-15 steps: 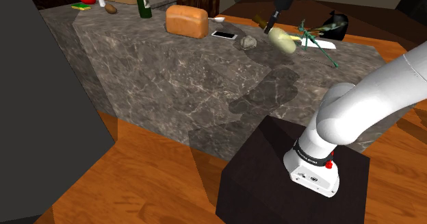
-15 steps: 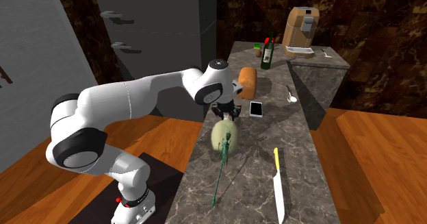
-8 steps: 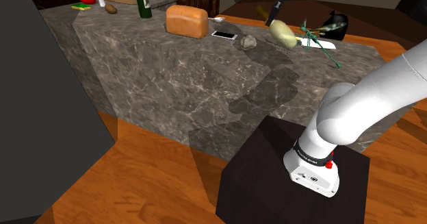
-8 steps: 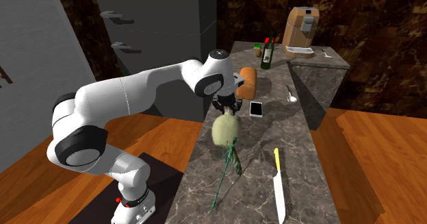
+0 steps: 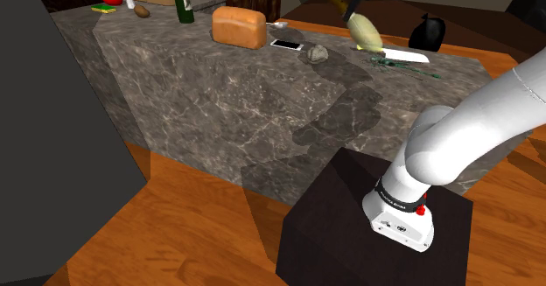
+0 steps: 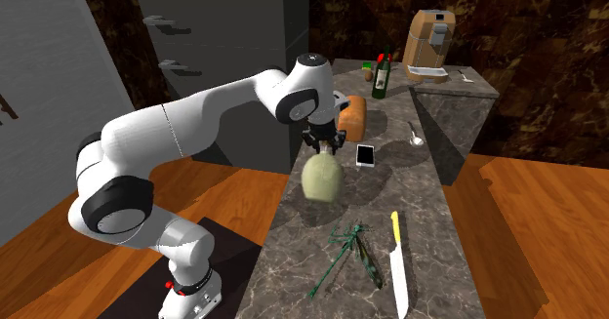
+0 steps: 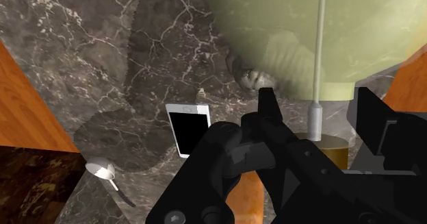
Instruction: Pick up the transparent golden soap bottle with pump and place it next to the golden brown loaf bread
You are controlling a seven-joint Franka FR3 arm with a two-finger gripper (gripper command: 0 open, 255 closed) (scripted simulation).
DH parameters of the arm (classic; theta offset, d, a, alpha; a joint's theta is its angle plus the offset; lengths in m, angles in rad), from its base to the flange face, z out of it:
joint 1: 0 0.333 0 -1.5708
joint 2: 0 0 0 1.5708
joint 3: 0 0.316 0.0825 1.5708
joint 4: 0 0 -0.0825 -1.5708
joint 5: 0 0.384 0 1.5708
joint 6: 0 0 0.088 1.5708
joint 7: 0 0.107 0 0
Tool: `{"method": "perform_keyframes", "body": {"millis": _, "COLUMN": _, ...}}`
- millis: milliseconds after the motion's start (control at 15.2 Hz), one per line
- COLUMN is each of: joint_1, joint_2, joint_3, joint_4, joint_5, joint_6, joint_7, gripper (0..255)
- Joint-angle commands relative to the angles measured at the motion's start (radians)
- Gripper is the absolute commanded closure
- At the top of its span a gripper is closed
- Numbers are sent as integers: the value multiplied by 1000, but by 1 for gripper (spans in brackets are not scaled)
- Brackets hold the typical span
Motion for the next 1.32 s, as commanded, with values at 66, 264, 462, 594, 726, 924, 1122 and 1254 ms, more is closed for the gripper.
{"method": "perform_keyframes", "body": {"millis": 66, "joint_1": 7, "joint_2": 16, "joint_3": 0, "joint_4": 56, "joint_5": 9, "joint_6": -41, "joint_7": -2, "gripper": 255}}
{"method": "perform_keyframes", "body": {"millis": 264, "joint_1": 12, "joint_2": 30, "joint_3": -1, "joint_4": 108, "joint_5": 17, "joint_6": -81, "joint_7": -4, "gripper": 255}}
{"method": "perform_keyframes", "body": {"millis": 462, "joint_1": 18, "joint_2": 46, "joint_3": -3, "joint_4": 163, "joint_5": 25, "joint_6": -121, "joint_7": -6, "gripper": 255}}
{"method": "perform_keyframes", "body": {"millis": 594, "joint_1": 22, "joint_2": 58, "joint_3": -6, "joint_4": 201, "joint_5": 32, "joint_6": -148, "joint_7": -9, "gripper": 255}}
{"method": "perform_keyframes", "body": {"millis": 726, "joint_1": 26, "joint_2": 72, "joint_3": -9, "joint_4": 240, "joint_5": 39, "joint_6": -175, "joint_7": -12, "gripper": 255}}
{"method": "perform_keyframes", "body": {"millis": 924, "joint_1": 32, "joint_2": 95, "joint_3": -16, "joint_4": 302, "joint_5": 51, "joint_6": -217, "joint_7": -17, "gripper": 255}}
{"method": "perform_keyframes", "body": {"millis": 1122, "joint_1": 52, "joint_2": 155, "joint_3": -18, "joint_4": 358, "joint_5": 81, "joint_6": -222, "joint_7": -1, "gripper": 255}}
{"method": "perform_keyframes", "body": {"millis": 1254, "joint_1": 68, "joint_2": 211, "joint_3": -19, "joint_4": 400, "joint_5": 110, "joint_6": -216, "joint_7": 14, "gripper": 255}}
